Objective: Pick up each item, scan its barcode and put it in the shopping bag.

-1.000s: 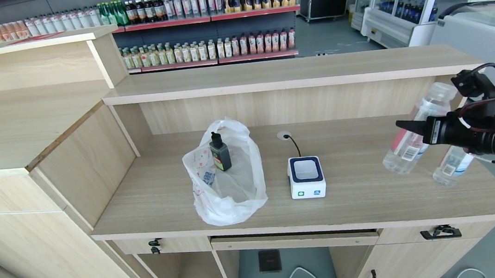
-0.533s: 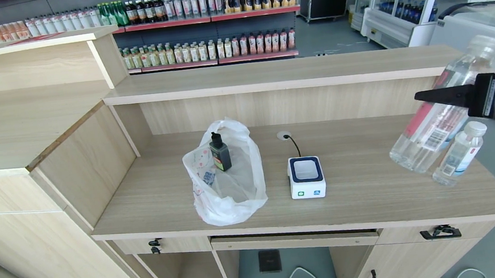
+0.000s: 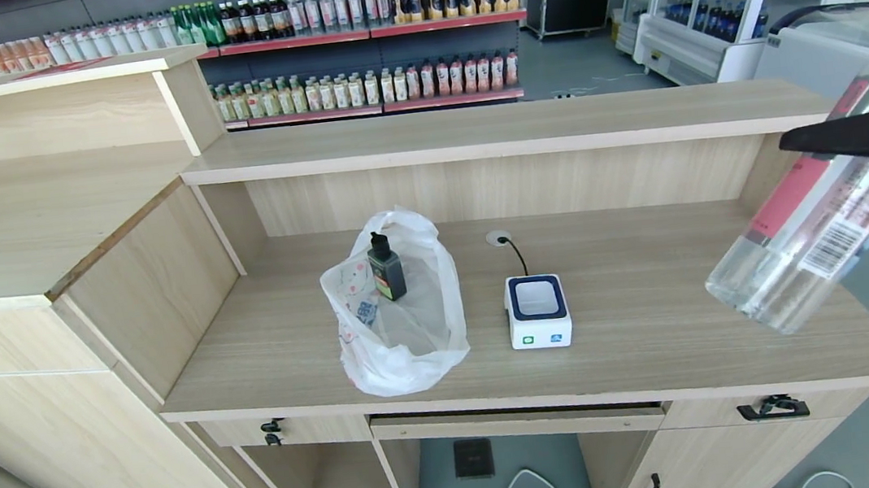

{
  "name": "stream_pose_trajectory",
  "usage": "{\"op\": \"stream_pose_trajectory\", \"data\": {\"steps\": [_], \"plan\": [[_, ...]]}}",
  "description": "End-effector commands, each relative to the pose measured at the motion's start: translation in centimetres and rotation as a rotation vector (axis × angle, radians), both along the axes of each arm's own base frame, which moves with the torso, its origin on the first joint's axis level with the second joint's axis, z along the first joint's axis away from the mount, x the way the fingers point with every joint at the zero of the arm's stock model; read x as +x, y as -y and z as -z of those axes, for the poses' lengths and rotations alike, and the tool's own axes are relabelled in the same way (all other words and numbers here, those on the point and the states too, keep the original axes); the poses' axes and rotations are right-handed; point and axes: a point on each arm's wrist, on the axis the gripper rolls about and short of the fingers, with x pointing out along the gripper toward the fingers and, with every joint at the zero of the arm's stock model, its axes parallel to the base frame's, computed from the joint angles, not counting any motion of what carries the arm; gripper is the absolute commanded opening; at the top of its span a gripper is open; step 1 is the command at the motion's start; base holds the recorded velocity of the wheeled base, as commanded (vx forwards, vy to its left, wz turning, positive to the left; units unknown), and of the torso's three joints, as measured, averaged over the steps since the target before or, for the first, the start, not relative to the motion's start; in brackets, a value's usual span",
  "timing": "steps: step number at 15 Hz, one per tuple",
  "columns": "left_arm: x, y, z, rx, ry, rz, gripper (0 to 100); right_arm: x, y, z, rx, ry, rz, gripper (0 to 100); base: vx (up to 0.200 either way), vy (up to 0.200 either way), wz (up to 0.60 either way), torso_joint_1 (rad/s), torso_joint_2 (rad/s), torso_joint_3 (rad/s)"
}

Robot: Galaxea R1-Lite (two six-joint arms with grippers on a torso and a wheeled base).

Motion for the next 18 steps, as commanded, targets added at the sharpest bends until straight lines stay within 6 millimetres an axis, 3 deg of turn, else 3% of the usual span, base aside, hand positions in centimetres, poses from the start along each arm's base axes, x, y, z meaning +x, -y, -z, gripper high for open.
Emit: {"op": "stream_pose_trajectory", "data": {"steps": [1, 7, 18], "plan": [[0.0, 0.0, 0.0, 0.0, 0.0, -0.001, 100, -2.6, 0.1, -1.3, 0.045, 0.022, -0.035, 0, 0.0, 0.0, 0.0, 0.0, 0.0, 0.0], [0.0, 0.0, 0.0, 0.0, 0.0, -0.001, 100, -4.7, 0.3, -3.6, 0.168, -0.06, -0.056, 0, 0.0, 0.0, 0.0, 0.0, 0.0, 0.0], [0.0, 0.0, 0.0, 0.0, 0.0, -0.001, 100, -7.9, 0.5, -4.5, 0.194, -0.033, -0.229, 0, 0.0, 0.0, 0.0, 0.0, 0.0, 0.0]]}}
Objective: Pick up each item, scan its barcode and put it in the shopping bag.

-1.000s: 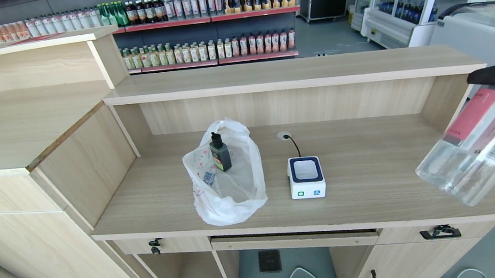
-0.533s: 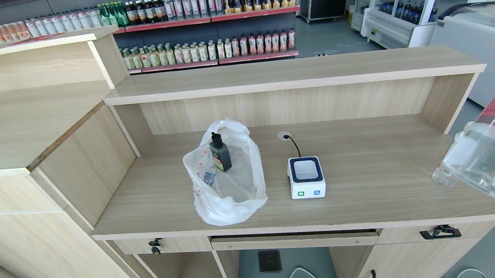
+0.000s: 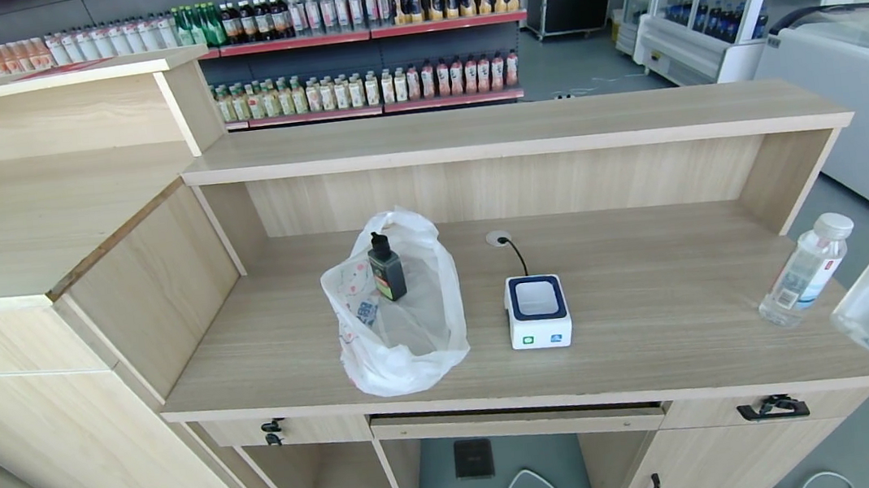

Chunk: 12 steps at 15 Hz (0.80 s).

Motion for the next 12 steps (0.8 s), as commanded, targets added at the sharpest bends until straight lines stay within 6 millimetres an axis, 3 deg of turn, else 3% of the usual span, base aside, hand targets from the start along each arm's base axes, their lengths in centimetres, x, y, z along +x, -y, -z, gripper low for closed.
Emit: {"op": "stream_pose_trajectory", "data": {"steps": [1, 12], "plan": [[0.0, 0.0, 0.0, 0.0, 0.0, -0.001, 100, -0.28, 0.08, -0.1, 0.005, 0.007, -0.014, 0, 0.0, 0.0, 0.0, 0.0, 0.0, 0.0], [0.0, 0.0, 0.0, 0.0, 0.0, -0.001, 100, -0.95, 0.3, -0.1, 0.022, 0.011, -0.045, 0, 0.0, 0.0, 0.0, 0.0, 0.0, 0.0]]}}
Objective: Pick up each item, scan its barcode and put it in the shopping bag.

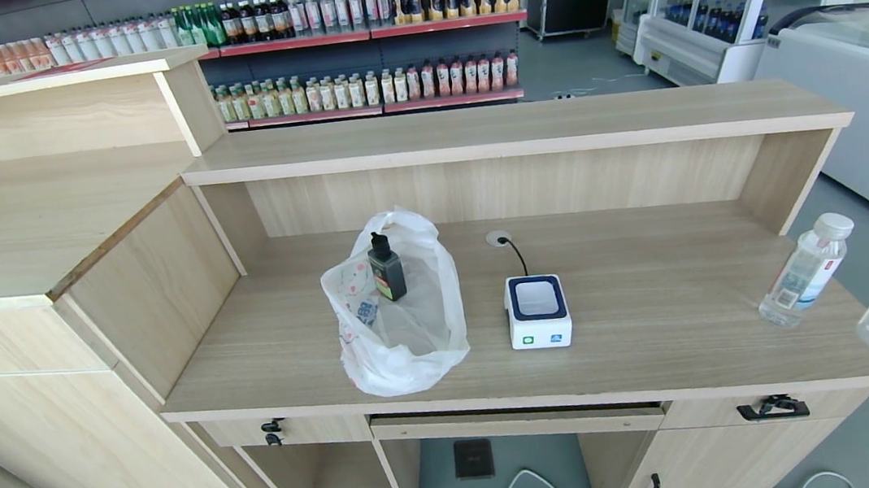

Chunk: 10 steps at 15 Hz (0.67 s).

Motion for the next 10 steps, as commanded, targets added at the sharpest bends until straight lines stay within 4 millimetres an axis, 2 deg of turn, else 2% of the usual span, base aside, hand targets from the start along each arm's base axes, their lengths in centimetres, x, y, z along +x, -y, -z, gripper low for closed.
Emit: {"op": "stream_pose_trajectory", "data": {"steps": [1, 5, 8, 10], "plan": [[0.0, 0.0, 0.0, 0.0, 0.0, -0.001, 100, -0.2, 0.1, 0.2, -0.002, -0.003, -0.009, 0, 0.0, 0.0, 0.0, 0.0, 0.0, 0.0], [0.0, 0.0, 0.0, 0.0, 0.0, -0.001, 100, 0.3, -0.3, 2.2, -0.051, -0.056, 0.001, 0, 0.0, 0.0, 0.0, 0.0, 0.0, 0.0], [0.0, 0.0, 0.0, 0.0, 0.0, -0.001, 100, 3.1, -2.3, 5.1, -0.125, -0.114, 0.085, 0, 0.0, 0.0, 0.0, 0.0, 0.0, 0.0], [0.0, 0.0, 0.0, 0.0, 0.0, -0.001, 100, 4.5, -3.6, 6.1, -0.116, -0.103, 0.089, 0, 0.0, 0.0, 0.0, 0.0, 0.0, 0.0]]}}
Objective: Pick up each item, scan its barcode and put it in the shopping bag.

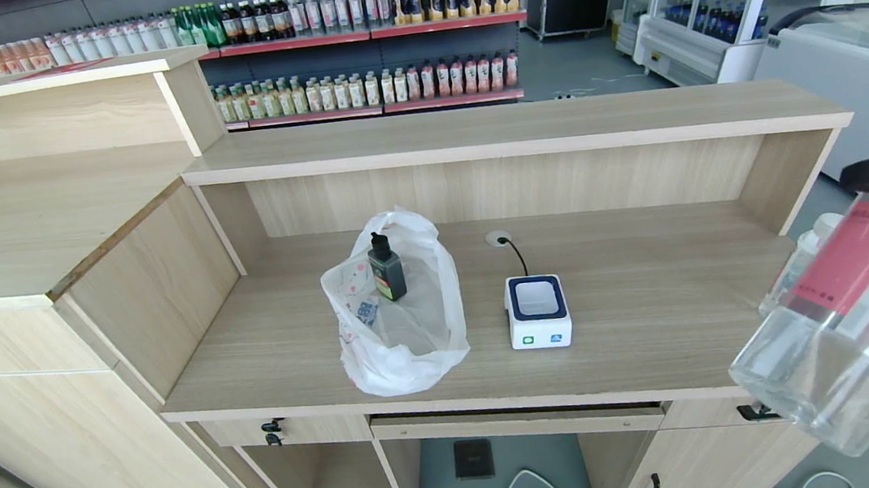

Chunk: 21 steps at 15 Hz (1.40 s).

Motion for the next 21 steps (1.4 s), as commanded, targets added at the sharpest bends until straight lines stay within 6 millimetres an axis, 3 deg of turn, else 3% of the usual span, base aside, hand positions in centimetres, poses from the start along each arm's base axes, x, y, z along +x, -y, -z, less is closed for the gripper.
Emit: {"op": "stream_pose_trajectory", "data": {"steps": [1, 9, 17, 20, 21], "plan": [[0.0, 0.0, 0.0, 0.0, 0.0, -0.001, 100, 2.3, -1.9, 1.9, -0.049, -0.056, 0.003, 0, 0.0, 0.0, 0.0, 0.0, 0.0, 0.0], [0.0, 0.0, 0.0, 0.0, 0.0, -0.001, 100, 4.9, -4.1, 3.4, -0.077, -0.084, 0.005, 0, 0.0, 0.0, 0.0, 0.0, 0.0, 0.0], [0.0, 0.0, 0.0, 0.0, 0.0, -0.001, 100, 5.0, -4.0, 3.4, -0.077, -0.065, 0.014, 0, 0.0, 0.0, 0.0, 0.0, 0.0, 0.0], [0.0, 0.0, 0.0, 0.0, 0.0, -0.001, 100, 6.6, -2.0, 3.9, -0.306, 0.059, 0.108, 0, 0.0, 0.0, 0.0, 0.0, 0.0, 0.0], [0.0, 0.0, 0.0, 0.0, 0.0, -0.001, 100, 7.8, 0.2, 4.2, -0.474, 0.114, 0.199, 0, 0.0, 0.0, 0.0, 0.0, 0.0, 0.0]]}}
